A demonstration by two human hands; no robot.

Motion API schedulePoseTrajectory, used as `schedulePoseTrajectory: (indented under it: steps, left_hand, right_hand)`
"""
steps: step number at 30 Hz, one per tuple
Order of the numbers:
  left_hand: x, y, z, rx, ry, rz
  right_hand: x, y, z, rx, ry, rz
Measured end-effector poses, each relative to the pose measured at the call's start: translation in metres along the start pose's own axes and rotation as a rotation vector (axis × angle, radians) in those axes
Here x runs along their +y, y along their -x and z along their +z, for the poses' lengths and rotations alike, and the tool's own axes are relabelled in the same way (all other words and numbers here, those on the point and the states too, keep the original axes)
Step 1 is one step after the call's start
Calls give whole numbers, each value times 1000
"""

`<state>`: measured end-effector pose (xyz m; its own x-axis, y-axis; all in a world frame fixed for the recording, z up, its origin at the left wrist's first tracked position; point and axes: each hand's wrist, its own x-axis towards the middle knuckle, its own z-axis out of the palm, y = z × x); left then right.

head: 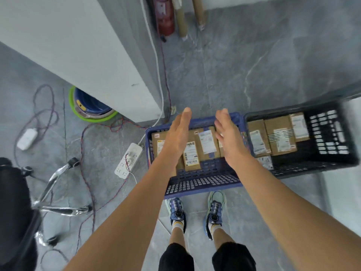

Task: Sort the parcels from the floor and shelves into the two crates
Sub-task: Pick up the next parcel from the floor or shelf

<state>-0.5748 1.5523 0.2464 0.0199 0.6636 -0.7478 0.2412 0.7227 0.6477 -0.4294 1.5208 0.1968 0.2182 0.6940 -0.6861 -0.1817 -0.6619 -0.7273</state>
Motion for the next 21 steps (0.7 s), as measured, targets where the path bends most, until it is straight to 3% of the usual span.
schedulePoseTrajectory:
  steps: [12, 21]
  left_hand:
    - [236, 206, 117, -373, -64, 375]
    - [329, 383, 218, -797, -232, 731]
  right_hand:
    - [-249, 215, -184, 360, -238, -405]
    - [-325, 420, -284, 729, -300, -707]
